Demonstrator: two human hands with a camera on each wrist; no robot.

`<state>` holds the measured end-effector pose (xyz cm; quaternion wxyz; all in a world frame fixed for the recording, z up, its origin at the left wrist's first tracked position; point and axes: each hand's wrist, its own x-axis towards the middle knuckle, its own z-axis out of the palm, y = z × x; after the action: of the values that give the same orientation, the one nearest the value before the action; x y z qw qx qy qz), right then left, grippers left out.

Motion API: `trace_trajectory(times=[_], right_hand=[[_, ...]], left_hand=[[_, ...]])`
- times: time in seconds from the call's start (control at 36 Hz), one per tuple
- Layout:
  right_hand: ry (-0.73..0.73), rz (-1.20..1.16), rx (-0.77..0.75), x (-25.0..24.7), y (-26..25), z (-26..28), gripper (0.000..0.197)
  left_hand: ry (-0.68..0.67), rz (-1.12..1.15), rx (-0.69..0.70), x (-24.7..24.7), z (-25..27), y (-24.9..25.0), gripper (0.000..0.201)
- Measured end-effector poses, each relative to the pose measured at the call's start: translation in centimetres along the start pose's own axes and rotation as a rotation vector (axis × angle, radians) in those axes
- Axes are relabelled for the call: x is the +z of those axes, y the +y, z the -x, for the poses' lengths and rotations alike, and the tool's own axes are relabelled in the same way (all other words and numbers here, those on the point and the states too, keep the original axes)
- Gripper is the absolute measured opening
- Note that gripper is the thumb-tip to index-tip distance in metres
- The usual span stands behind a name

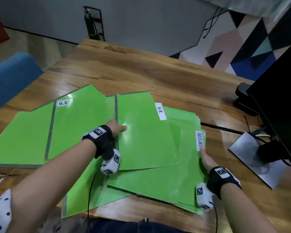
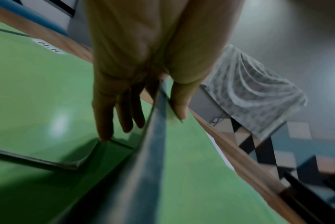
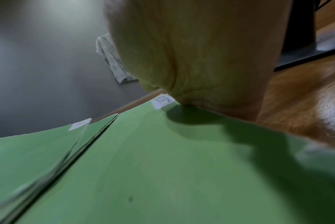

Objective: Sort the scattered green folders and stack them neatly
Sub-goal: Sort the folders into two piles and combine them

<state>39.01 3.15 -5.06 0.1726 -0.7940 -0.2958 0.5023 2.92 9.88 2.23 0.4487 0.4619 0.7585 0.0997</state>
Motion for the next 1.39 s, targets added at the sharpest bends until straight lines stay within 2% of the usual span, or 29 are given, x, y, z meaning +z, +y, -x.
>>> trace_trajectory(times=[0.08,0.14,0.19,0.28,0.44,0.56,0.61,0.69,0.81,0.89,0.97,1.03,1.11,1.17,1.19,1.25,1.31,1.33,1.39], right_hand=[[0.005,0.012,-0.006,0.0,0.1,0.0,0.081],[-0.001,0.015,-0.008,0.1,0.2,0.0,0.080],[0.003,0.018,-0.012,0.1,0.1,0.0,0.079],[0.000,0.016,-0.002,0.1,0.1,0.1,0.079],[0.000,0.016,0.000,0.3,0.1,0.4,0.080],[-0.018,0.004,0.012,0.4,0.2,0.0,0.089],[-0.008,-0.007,0.013,0.4,0.3,-0.1,0.086],[-0.003,0.002,0.002,0.5,0.2,0.1,0.085],[-0.002,-0.022,-0.021,0.6,0.1,-0.1,0.082],[0.004,-0.028,-0.006,0.8,0.1,-0.3,0.088],[0.001,-0.023,0.016,0.9,0.4,-0.9,0.101],[0.019,0.012,0.033,1.0,0.6,-1.3,0.109],[0.076,0.073,0.039,1.2,0.7,-1.7,0.105],[0.105,0.111,0.048,1.4,0.5,-1.6,0.102],[0.115,0.120,0.051,1.5,0.5,-1.8,0.101],[0.133,0.129,0.061,1.5,0.6,-1.9,0.097],[0.147,0.137,0.067,1.5,0.6,-1.9,0.096],[0.150,0.141,0.067,1.5,0.6,-1.9,0.096],[0.156,0.150,0.068,1.5,0.6,-1.9,0.096]], left_hand=[[-0.112,0.099,-0.019,-1.7,-0.7,-1.4,0.047],[-0.166,0.085,-0.042,-2.7,-0.9,-2.7,0.034],[-0.203,0.031,-0.059,-2.7,-0.3,-3.7,0.032],[-0.206,-0.036,-0.081,-1.1,0.8,-5.1,0.041],[-0.101,0.050,-0.052,3.1,3.0,-4.1,0.061],[0.028,-0.002,0.033,5.6,3.7,-1.7,0.055],[0.069,0.008,0.035,7.1,3.9,-0.7,0.052],[0.093,0.004,0.004,9.5,4.3,0.4,0.056],[-0.032,-0.046,0.051,11.9,4.6,0.4,0.069],[-0.167,-0.071,0.120,12.4,4.6,-0.3,0.092],[-0.255,-0.072,0.148,12.2,4.7,-0.2,0.103],[-0.309,-0.106,0.142,11.7,4.3,-0.2,0.104],[-0.379,-0.205,0.171,10.1,3.9,-0.4,0.095],[-0.333,-0.171,0.228,8.4,3.7,-1.0,0.083],[-0.261,-0.152,0.244,7.5,3.4,-1.6,0.077],[0.004,-0.200,0.211,5.3,2.3,-3.5,0.074],[0.226,-0.318,0.064,2.9,1.0,-5.9,0.083],[0.258,-0.356,-0.028,1.8,0.5,-7.1,0.090],[0.215,-0.427,-0.149,0.4,-0.1,-9.7,0.099]])
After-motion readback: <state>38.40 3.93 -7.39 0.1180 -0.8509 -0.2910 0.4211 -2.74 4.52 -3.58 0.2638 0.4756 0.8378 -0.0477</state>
